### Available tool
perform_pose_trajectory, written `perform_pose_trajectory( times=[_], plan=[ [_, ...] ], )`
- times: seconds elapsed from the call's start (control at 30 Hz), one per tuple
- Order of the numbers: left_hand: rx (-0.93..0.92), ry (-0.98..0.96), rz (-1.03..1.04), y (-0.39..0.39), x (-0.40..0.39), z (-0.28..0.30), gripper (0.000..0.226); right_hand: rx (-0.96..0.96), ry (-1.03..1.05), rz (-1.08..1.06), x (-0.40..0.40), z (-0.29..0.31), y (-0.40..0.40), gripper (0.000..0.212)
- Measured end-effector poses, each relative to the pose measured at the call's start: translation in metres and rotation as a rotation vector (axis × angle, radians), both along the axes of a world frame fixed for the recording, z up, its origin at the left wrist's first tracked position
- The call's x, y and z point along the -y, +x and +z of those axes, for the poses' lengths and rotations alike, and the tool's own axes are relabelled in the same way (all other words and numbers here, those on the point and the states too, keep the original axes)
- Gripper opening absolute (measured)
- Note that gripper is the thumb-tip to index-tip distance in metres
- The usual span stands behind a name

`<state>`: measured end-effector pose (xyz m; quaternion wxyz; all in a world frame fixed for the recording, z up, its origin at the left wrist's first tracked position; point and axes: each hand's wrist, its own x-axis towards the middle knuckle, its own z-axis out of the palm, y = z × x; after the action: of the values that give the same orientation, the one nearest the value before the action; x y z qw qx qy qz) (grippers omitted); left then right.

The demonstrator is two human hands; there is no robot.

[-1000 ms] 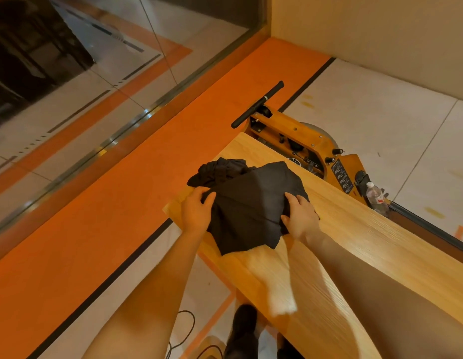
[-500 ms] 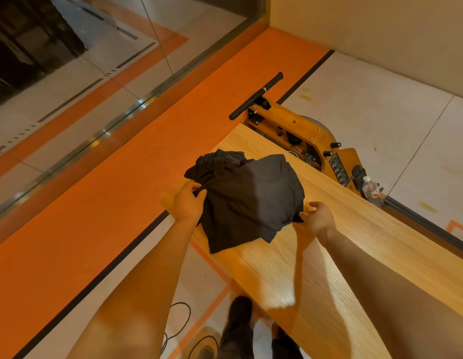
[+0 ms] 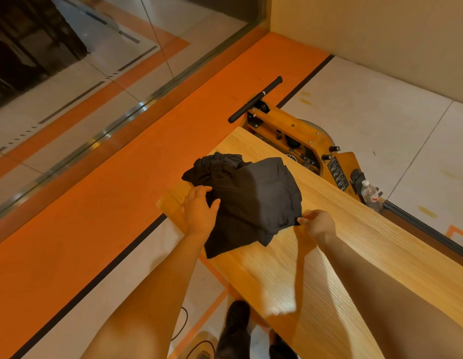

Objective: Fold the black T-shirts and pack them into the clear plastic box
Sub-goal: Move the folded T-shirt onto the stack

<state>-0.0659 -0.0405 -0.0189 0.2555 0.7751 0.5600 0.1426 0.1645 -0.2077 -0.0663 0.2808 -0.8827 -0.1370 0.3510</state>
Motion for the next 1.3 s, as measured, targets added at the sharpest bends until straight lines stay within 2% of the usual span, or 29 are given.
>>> perform_pose_trajectory(
  times=[0.27, 0.4, 0.6, 0.7, 0.77, 0.8, 0.87, 0.97, 1.1, 1.23, 1.3],
  plan=[
    [-0.042, 0.023, -0.027, 0.002, 0.004, -0.004, 0.036, 0.007, -0.037, 0.029, -0.001, -0.001, -0.005, 0.024],
    [-0.050, 0.044, -0.046, 0.007, 0.008, -0.004, 0.034, -0.046, 0.081, -0.162, 0.003, 0.004, -0.009, 0.026],
    [-0.093, 0.129, -0.198, 0.036, 0.023, 0.005, 0.038, -0.338, 0.301, -0.584, 0.016, 0.015, -0.012, 0.013],
    [-0.147, 0.129, -0.351, 0.061, 0.030, 0.009, 0.041, -0.600, 0.395, -0.750, 0.019, 0.022, -0.010, 0.007],
    [-0.162, 0.106, -0.455, 0.080, 0.033, 0.013, 0.040, -0.777, 0.431, -0.792, 0.020, 0.030, -0.008, 0.005],
    [-0.163, 0.088, -0.500, 0.090, 0.034, 0.016, 0.039, -0.805, 0.450, -0.775, 0.021, 0.032, -0.005, 0.008],
    [-0.150, 0.048, -0.568, 0.110, 0.036, 0.023, 0.035, -0.789, 0.513, -0.721, 0.019, 0.040, -0.001, 0.013],
    [-0.109, -0.041, -0.630, 0.135, 0.035, 0.036, 0.032, -0.701, 0.609, -0.693, 0.017, 0.055, 0.000, 0.008],
    [-0.109, -0.130, -0.723, 0.161, 0.031, 0.046, 0.036, -0.545, 0.666, -0.576, 0.019, 0.076, -0.004, 0.018],
    [-0.066, -0.423, -0.799, 0.181, 0.029, 0.057, 0.040, -0.441, 0.684, -0.468, 0.023, 0.088, -0.010, 0.026],
    [-0.107, -0.516, -0.895, 0.190, 0.035, 0.066, 0.046, -0.363, 0.671, -0.440, 0.026, 0.089, -0.013, 0.028]
  ],
)
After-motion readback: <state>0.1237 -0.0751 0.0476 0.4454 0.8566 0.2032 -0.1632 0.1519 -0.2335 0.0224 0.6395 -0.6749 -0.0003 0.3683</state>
